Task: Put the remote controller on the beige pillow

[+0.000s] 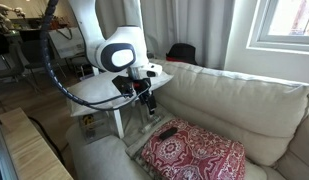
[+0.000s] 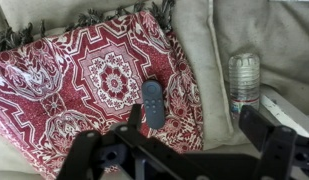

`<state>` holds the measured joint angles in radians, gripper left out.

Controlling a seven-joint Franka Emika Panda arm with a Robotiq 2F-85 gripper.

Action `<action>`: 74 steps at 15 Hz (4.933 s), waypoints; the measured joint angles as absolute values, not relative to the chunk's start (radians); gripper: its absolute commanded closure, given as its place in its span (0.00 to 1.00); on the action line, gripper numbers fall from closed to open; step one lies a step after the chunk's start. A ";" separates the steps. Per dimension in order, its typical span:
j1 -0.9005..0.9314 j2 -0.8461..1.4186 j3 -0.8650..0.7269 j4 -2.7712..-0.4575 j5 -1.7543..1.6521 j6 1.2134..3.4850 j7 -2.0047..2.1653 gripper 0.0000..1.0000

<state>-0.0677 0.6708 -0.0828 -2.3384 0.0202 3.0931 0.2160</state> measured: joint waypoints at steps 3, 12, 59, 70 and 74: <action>-0.068 0.671 -0.082 -2.335 0.022 3.093 0.216 0.00; -0.225 0.805 0.014 -2.195 0.014 3.063 0.016 0.00; -0.211 0.993 -0.013 -1.922 -0.005 3.019 -0.143 0.83; -0.223 0.745 0.052 -2.049 -0.228 3.089 -0.373 0.83; -0.264 0.612 0.184 -2.147 -0.272 3.089 -0.488 0.83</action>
<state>-0.2639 0.6118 0.1841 -2.1472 -0.2723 3.0886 -0.4881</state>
